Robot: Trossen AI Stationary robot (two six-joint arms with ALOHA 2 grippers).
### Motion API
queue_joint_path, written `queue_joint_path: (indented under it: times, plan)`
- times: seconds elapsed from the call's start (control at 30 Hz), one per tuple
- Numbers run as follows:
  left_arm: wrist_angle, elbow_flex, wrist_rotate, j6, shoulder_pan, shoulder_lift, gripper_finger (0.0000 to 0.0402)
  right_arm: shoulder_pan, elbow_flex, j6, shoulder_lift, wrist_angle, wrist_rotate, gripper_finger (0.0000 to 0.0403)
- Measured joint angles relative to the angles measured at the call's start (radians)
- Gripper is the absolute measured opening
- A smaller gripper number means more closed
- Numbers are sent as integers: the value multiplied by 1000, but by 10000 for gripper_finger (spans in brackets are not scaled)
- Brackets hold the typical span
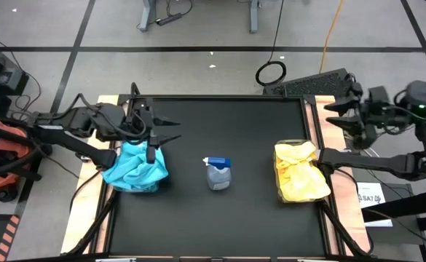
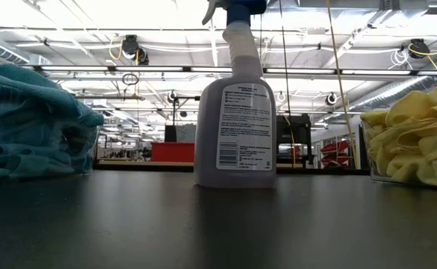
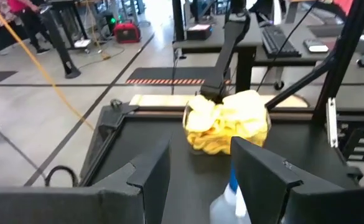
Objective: Sort microfiber towel by color & place in baskets
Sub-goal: Return to Home Position
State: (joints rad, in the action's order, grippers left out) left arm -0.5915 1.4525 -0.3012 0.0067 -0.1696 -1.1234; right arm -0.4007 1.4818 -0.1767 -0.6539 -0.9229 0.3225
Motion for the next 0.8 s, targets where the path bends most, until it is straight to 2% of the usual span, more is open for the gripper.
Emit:
queue_joint_path:
  times: [0.17,0.37,0.5,0.67,0.8]
  plan:
    - [-63,-14,-25,-1,0,29,175,0,0,23,62,5,-1,189]
    - [14,-156,-60,-15,0,109,175,0,-65,25,145,-4,-2,189]
    - [118,-288,-70,-65,13,188,175,0,-175,-14,220,41,-10,189]
    - [254,-445,-74,-110,14,298,175,0,-361,-87,318,197,-2,189]
    - [302,-549,-94,-160,13,389,175,0,-501,-139,404,332,-2,189]
